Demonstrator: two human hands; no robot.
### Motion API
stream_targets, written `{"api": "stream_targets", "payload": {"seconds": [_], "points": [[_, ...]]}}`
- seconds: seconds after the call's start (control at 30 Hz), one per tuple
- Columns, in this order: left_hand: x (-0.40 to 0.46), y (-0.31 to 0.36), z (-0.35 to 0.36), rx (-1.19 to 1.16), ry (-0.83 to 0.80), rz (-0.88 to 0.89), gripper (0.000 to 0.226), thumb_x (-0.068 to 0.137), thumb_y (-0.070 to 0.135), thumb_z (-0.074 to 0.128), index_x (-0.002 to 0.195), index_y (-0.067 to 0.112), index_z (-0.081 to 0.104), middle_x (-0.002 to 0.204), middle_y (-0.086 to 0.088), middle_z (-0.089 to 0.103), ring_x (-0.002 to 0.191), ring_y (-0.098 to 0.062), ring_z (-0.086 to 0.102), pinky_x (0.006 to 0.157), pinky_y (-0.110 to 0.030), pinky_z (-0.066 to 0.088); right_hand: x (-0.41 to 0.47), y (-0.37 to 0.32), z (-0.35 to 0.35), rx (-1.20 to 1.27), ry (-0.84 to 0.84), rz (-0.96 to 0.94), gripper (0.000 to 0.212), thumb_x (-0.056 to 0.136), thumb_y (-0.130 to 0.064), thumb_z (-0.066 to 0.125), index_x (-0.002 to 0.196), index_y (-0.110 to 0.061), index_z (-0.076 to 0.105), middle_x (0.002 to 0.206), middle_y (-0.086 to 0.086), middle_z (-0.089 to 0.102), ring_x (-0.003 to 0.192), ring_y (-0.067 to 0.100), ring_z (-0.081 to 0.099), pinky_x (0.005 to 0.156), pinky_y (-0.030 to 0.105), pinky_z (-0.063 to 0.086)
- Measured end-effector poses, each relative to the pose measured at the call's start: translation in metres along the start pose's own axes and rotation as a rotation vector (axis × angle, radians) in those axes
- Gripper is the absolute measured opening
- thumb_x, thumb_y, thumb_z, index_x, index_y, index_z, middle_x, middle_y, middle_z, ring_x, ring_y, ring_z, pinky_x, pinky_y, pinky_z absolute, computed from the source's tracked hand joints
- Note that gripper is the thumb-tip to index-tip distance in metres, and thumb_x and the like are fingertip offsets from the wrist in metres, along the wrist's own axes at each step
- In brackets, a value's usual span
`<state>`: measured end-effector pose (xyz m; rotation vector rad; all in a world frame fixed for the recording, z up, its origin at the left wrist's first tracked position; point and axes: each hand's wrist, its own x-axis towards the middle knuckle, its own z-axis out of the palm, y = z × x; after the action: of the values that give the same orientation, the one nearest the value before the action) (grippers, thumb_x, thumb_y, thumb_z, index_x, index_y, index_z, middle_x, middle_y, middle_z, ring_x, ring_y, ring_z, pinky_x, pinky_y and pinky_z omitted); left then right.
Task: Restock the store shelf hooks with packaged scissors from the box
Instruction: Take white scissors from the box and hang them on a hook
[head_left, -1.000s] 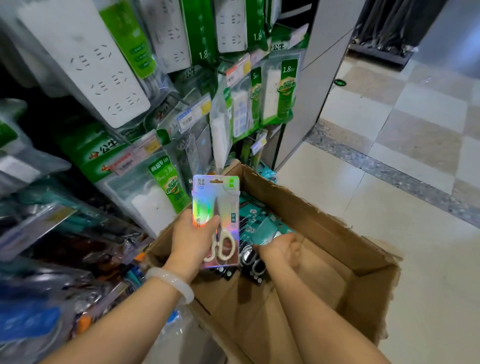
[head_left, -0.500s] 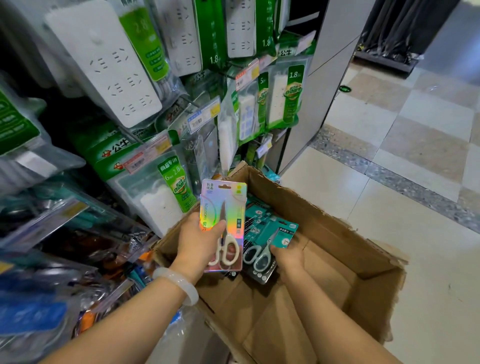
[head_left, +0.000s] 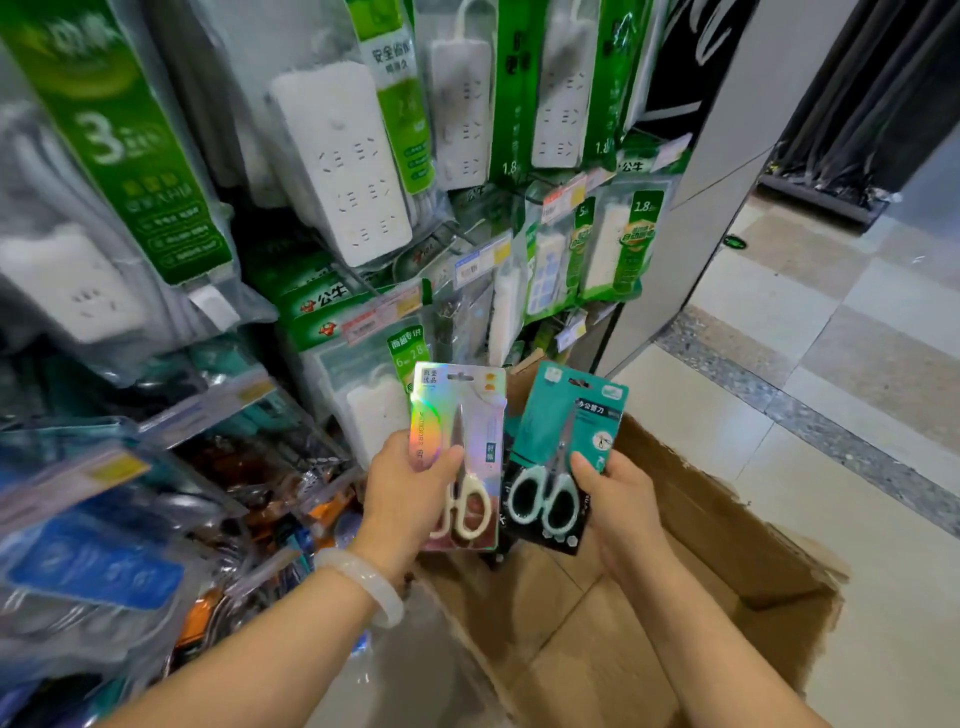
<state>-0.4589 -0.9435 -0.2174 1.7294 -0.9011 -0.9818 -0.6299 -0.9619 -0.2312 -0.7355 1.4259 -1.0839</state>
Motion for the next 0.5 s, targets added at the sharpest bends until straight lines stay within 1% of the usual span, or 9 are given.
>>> {"api": "stream_targets", "payload": {"seconds": [0.03, 0.07, 0.13, 0.2, 0.3, 0.33, 0.4, 0.43, 0.5], "points": [[-0.003, 0.003, -0.011, -0.008, 0.013, 0.018, 0.016, 0.083, 0.011, 0.067, 0.076, 0.011, 0.052, 0.074, -0.004, 0.057, 0.071, -0.02, 0.054, 0.064, -0.031, 0.043, -0.006, -0.005, 0.009, -0.036, -0.038, -0.043, 0.013, 0.093, -0.008, 0.052, 0.1, -0.008, 0.063, 0.091, 0.01, 0.072, 0.077, 0.02, 0.07, 0.066, 0.035, 0.059], [-0.008, 0.006, -0.025, -0.013, 0.038, 0.04, 0.023, 0.084, 0.011, 0.066, 0.07, 0.012, 0.047, 0.068, -0.001, 0.051, 0.064, -0.017, 0.048, 0.058, -0.028, 0.038, -0.014, -0.009, 0.02, -0.083, -0.084, -0.089, 0.015, 0.093, -0.008, 0.052, 0.102, -0.01, 0.063, 0.095, 0.008, 0.072, 0.081, 0.02, 0.07, 0.069, 0.035, 0.059], [-0.018, 0.01, -0.059, -0.013, 0.102, 0.08, 0.033, 0.081, 0.014, 0.069, 0.063, 0.016, 0.042, 0.061, 0.001, 0.045, 0.057, -0.014, 0.041, 0.054, -0.027, 0.033, -0.032, -0.016, 0.047, -0.188, -0.17, -0.182, 0.018, 0.094, -0.009, 0.05, 0.106, -0.014, 0.063, 0.103, 0.005, 0.07, 0.093, 0.021, 0.068, 0.082, 0.04, 0.056], [-0.032, 0.009, -0.102, -0.027, 0.172, 0.109, 0.023, 0.078, 0.02, 0.071, 0.068, 0.018, 0.05, 0.067, -0.001, 0.055, 0.062, -0.016, 0.049, 0.059, -0.029, 0.039, -0.056, -0.018, 0.08, -0.254, -0.254, -0.259, 0.019, 0.095, -0.009, 0.049, 0.106, -0.018, 0.061, 0.104, 0.0, 0.069, 0.097, 0.019, 0.065, 0.088, 0.041, 0.052], [-0.063, 0.0, -0.176, -0.111, 0.314, 0.132, 0.014, 0.082, 0.011, 0.069, 0.081, 0.019, 0.057, 0.08, -0.002, 0.065, 0.07, -0.014, 0.058, 0.067, -0.023, 0.047, -0.102, -0.012, 0.138, -0.297, -0.359, -0.341, 0.018, 0.094, -0.01, 0.051, 0.104, -0.021, 0.06, 0.105, 0.002, 0.068, 0.099, 0.023, 0.064, 0.092, 0.048, 0.049], [-0.076, -0.004, -0.204, -0.133, 0.366, 0.154, 0.013, 0.082, 0.01, 0.068, 0.083, 0.018, 0.057, 0.081, -0.002, 0.066, 0.072, -0.016, 0.06, 0.068, -0.023, 0.048, -0.121, -0.01, 0.159, -0.307, -0.405, -0.357, 0.016, 0.094, -0.01, 0.051, 0.103, -0.02, 0.059, 0.105, 0.004, 0.068, 0.099, 0.025, 0.063, 0.093, 0.049, 0.048], [-0.111, -0.007, -0.26, -0.139, 0.467, 0.203, 0.01, 0.083, 0.007, 0.066, 0.084, 0.013, 0.058, 0.075, 0.002, 0.063, 0.069, -0.015, 0.059, 0.061, -0.01, 0.045, -0.167, -0.004, 0.2, -0.316, -0.509, -0.424, 0.014, 0.094, -0.01, 0.051, 0.101, -0.019, 0.057, 0.105, 0.008, 0.066, 0.1, 0.027, 0.062, 0.092, 0.049, 0.048], [-0.131, -0.01, -0.289, -0.151, 0.519, 0.23, 0.01, 0.084, 0.005, 0.065, 0.085, 0.012, 0.058, 0.074, 0.005, 0.062, 0.068, -0.01, 0.059, 0.056, -0.006, 0.042, -0.193, 0.0, 0.221, -0.319, -0.555, -0.453, 0.013, 0.093, -0.009, 0.051, 0.1, -0.018, 0.057, 0.105, 0.009, 0.066, 0.1, 0.027, 0.061, 0.093, 0.048, 0.047], [-0.174, -0.015, -0.345, -0.182, 0.61, 0.269, 0.013, 0.085, 0.001, 0.062, 0.083, 0.012, 0.055, 0.072, 0.008, 0.058, 0.058, 0.007, 0.056, 0.052, -0.003, 0.039, -0.251, 0.006, 0.26, -0.315, -0.672, -0.48, 0.013, 0.094, -0.009, 0.051, 0.1, -0.018, 0.057, 0.103, 0.007, 0.066, 0.098, 0.023, 0.06, 0.095, 0.045, 0.045]]}}
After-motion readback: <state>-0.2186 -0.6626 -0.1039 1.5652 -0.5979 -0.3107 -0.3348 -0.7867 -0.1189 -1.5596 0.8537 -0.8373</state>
